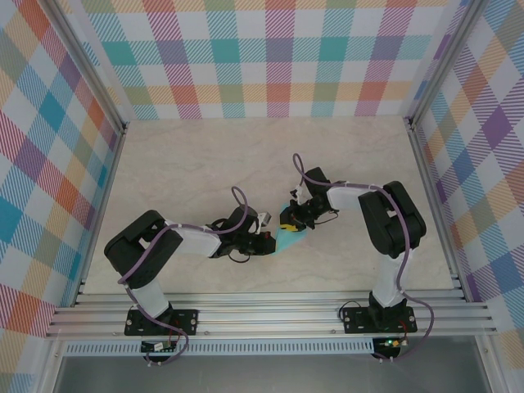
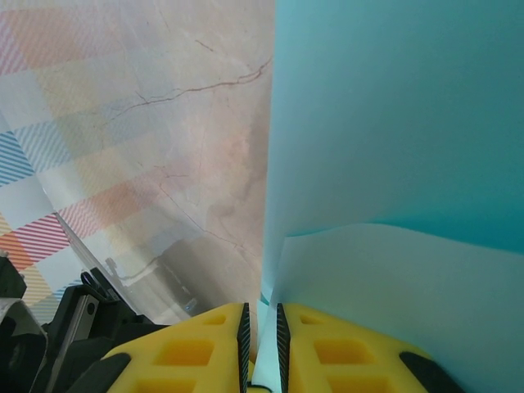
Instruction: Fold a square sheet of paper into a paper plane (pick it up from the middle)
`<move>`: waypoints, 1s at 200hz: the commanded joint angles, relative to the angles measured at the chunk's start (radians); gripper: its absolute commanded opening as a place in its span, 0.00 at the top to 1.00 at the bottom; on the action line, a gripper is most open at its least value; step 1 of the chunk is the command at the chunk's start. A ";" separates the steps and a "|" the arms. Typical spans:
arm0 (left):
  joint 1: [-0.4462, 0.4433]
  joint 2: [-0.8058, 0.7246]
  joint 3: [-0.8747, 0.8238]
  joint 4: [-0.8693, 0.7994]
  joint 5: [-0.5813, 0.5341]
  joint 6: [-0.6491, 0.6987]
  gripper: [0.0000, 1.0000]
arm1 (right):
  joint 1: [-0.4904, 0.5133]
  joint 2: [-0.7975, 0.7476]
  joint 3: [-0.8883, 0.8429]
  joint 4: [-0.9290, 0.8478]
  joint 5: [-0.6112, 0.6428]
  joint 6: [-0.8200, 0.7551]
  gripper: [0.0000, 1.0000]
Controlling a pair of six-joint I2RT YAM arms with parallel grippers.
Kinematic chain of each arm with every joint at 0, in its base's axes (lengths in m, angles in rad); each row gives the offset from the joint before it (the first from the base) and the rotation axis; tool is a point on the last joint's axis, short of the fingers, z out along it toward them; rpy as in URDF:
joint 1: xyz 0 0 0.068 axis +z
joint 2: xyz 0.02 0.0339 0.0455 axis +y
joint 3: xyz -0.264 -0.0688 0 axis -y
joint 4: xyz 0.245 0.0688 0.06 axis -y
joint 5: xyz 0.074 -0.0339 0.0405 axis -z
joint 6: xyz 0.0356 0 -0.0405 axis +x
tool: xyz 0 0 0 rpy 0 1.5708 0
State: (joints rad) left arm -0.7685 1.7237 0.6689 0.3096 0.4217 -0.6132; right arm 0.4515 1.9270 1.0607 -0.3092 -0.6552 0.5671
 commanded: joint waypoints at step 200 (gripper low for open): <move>0.015 -0.155 0.058 -0.145 0.025 -0.004 0.81 | 0.004 0.072 0.002 -0.043 0.078 -0.046 0.83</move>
State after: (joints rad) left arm -0.7662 1.5364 0.6796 0.1589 0.4011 -0.6140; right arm 0.4534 1.9564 1.0756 -0.3126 -0.6643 0.5411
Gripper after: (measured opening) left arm 0.202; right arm 0.170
